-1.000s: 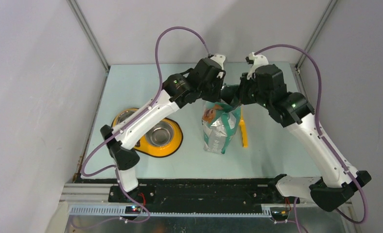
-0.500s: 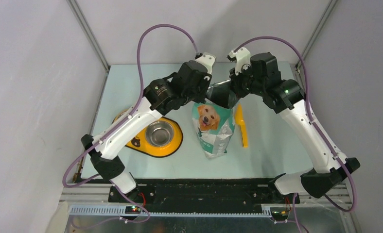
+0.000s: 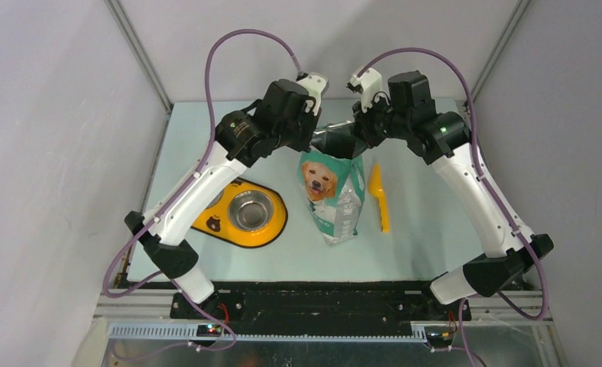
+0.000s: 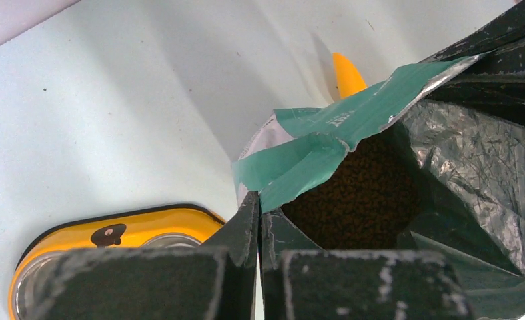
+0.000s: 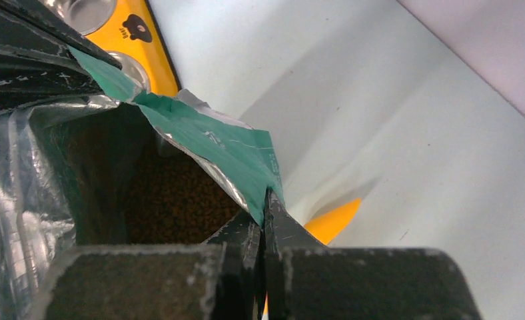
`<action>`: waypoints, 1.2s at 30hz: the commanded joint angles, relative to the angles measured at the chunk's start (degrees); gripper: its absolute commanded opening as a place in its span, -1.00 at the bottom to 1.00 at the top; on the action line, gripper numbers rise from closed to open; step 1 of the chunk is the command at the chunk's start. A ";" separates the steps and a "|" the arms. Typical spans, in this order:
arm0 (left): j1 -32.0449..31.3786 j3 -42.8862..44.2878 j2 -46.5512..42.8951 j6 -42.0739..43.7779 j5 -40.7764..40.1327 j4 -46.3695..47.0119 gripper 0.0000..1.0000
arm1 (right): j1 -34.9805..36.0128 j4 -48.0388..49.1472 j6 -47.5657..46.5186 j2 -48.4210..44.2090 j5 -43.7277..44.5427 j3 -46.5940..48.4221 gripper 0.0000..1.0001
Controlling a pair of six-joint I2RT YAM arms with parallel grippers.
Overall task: Serve the pet food
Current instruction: Open the pet food bag at the center of the board.
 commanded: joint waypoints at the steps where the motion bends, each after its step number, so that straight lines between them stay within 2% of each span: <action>1: 4.20 4.50 -2.56 3.81 -6.75 -2.23 -0.95 | -4.36 8.76 6.36 -6.28 -0.83 0.40 -0.82; 2: 4.20 4.19 -2.63 3.61 -6.12 -1.84 -0.72 | -4.35 10.43 8.76 -7.13 -3.52 -0.73 -0.72; 3: 4.18 3.23 -2.88 3.40 -4.94 -1.66 -0.59 | -4.38 11.17 9.93 -7.48 -4.64 -2.56 -0.52; 4: 4.15 2.68 -3.01 3.36 -4.33 -1.04 -0.33 | -4.36 12.81 12.27 -8.16 -6.65 -3.22 -0.44; 5: 4.13 1.58 -3.46 3.38 -3.24 -0.73 0.02 | -4.34 13.55 13.35 -8.43 -7.96 -4.09 -0.25; 6: 4.08 1.06 -3.65 3.57 -1.62 -0.21 0.21 | -4.38 15.08 14.84 -9.01 -10.82 -4.42 -0.14; 7: 4.06 -0.01 -4.12 3.89 -0.65 0.12 0.64 | -4.35 15.87 15.21 -9.25 -12.29 -5.00 0.05; 9: 3.99 -0.85 -4.68 4.20 1.35 0.92 0.94 | -4.39 17.76 16.66 -9.81 -15.31 -5.29 0.32; 10: 4.01 -0.90 -4.83 4.20 1.79 1.10 0.97 | -4.41 18.24 17.69 -10.01 -16.15 -5.07 0.42; 11: 4.03 -0.88 -5.19 4.03 1.71 1.17 0.98 | -4.33 18.42 18.17 -10.15 -16.40 -4.95 0.69; 13: 3.99 -0.80 -6.01 3.73 1.05 1.67 0.99 | -4.39 19.06 19.14 -10.71 -16.80 -5.13 0.95; 16: 3.97 -0.84 -7.93 2.80 0.36 3.13 0.99 | -4.61 19.63 21.40 -12.32 -14.20 -5.72 0.98; 20: 3.98 -4.89 -16.15 0.69 -0.85 8.85 0.99 | -6.45 20.33 24.73 -16.12 -9.62 -9.40 0.99; 25: 4.02 -24.73 -33.06 -3.63 -5.90 22.47 0.99 | -9.75 23.14 31.66 -25.68 -3.21 -21.90 0.99; 28: 4.04 -41.71 -46.91 -8.53 -10.56 29.34 0.99 | -11.98 19.33 37.48 -29.60 3.26 -28.94 0.99; 31: 4.11 -54.24 -59.41 -17.15 -18.17 30.99 0.99 | -12.41 12.18 41.25 -31.39 12.91 -34.26 0.99; 33: 4.05 -62.29 -65.22 -22.84 -21.92 31.06 0.99 | -12.42 10.52 43.98 -32.93 15.27 -39.44 0.99; 36: 4.10 -73.96 -71.62 -27.48 -23.49 32.63 0.99 | -12.38 13.48 45.82 -35.45 12.43 -48.86 0.99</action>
